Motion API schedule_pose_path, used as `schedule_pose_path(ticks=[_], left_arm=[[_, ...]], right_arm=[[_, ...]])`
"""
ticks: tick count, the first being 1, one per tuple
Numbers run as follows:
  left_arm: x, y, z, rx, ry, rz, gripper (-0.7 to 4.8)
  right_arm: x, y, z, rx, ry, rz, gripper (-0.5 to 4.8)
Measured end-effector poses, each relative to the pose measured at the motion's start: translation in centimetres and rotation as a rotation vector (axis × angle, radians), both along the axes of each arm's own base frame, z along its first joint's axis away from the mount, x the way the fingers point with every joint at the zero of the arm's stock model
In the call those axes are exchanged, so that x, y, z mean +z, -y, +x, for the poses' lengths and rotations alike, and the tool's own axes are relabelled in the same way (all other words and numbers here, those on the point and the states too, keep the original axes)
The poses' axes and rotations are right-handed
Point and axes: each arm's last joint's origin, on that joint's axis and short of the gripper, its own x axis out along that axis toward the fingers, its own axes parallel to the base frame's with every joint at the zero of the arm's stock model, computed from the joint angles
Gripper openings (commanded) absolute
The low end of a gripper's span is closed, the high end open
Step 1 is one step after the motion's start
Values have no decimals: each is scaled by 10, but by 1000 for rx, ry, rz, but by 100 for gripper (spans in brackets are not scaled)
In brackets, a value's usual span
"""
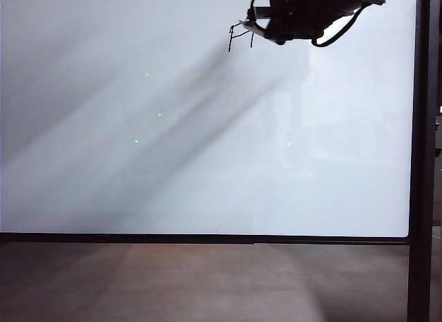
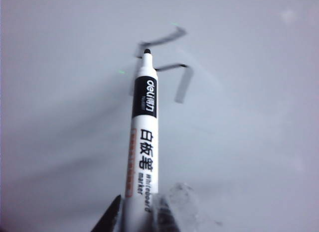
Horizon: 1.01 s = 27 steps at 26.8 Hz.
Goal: Reach to the right to find the marker pen, pick it up, and write the number 6 on the whiteboard.
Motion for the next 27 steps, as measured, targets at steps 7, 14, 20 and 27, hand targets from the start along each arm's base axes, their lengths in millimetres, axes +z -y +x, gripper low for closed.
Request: schedule_pose_path(ticks=[7,14,20,27], left_arm=[[0,0,0,0,0,0,-5],[0,0,0,0,0,0,-5],[0,0,0,0,0,0,-5],[0,0,0,0,0,0,-5]], right_arm=[[-15,-4,7,43,-42,-24,30],[-22,-8,14,37,-12,-12,30],[-29,-8,18,33,-12,-12,30],[-29,-5,20,20,-3,-8,30]])
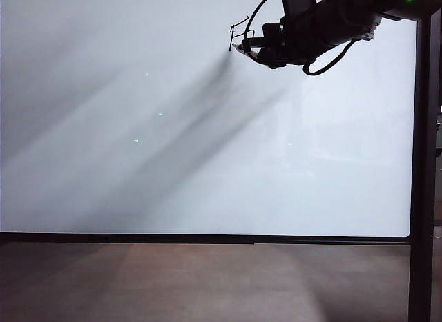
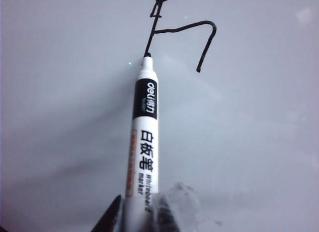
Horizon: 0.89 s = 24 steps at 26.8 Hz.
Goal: Reach to the right to find the marker pen, pick it up, and write the number 6 on the whiteboard.
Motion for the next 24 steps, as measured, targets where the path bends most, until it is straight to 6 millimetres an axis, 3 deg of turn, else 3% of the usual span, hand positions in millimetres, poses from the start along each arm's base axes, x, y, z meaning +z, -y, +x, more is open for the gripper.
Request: schedule_pose_path(ticks=[24], left_arm=[[0,0,0,0,-1,0,-5]], right_arm=[[-8,0,6,1,4,1,30]])
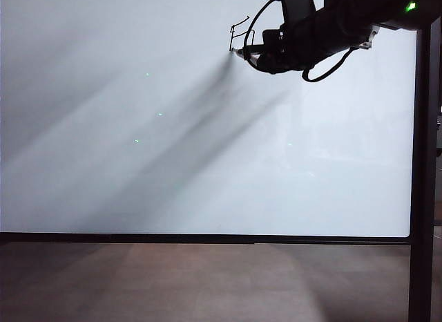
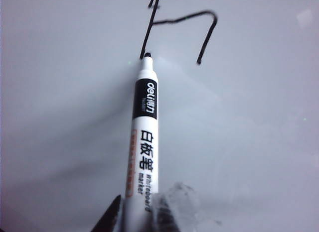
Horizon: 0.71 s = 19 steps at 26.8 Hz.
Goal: Reach to the right to find the marker pen, pick it up, and write the number 6 on the whiteboard.
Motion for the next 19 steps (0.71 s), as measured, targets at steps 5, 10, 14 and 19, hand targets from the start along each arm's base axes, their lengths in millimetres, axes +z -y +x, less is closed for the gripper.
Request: schedule_pose_path(ticks=[5,10,14,19], left_arm=[[0,0,0,0,0,0,-5],[0,0,0,0,0,0,-5],[0,0,0,0,0,1,-5],[0,0,0,0,0,0,-5]], right_arm=[[0,0,0,6,7,3,30],[0,0,0,-2,8,4,30],[0,0,1,-14,7,4,30],[0,0,0,-42,5,5,30]])
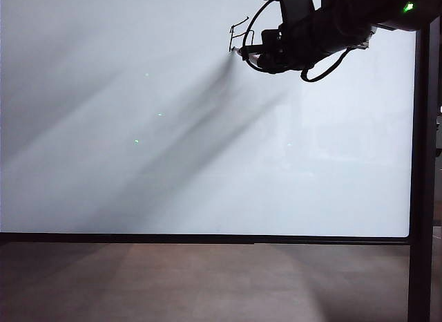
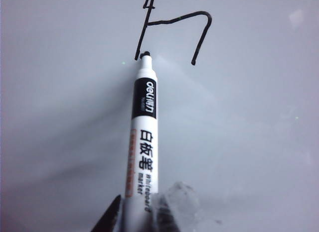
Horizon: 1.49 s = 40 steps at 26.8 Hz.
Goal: Reach to the right to find the marker pen, pick it up, and write the number 6 on the whiteboard.
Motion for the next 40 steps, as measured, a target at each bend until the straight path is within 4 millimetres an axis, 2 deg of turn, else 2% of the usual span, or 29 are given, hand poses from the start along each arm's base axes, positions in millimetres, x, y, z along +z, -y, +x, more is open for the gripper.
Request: schedule_pose_path(ticks=[14,33,40], left_arm=[[0,0,0,0,0,0,-5],[0,0,0,0,0,0,-5],[0,0,0,0,0,0,-5]], right_arm=[[-3,2,0,-93,-42,-15,30],[-3,4,0,-121,-63,-4,30],[7,6,-5,-118,-47,7,31]])
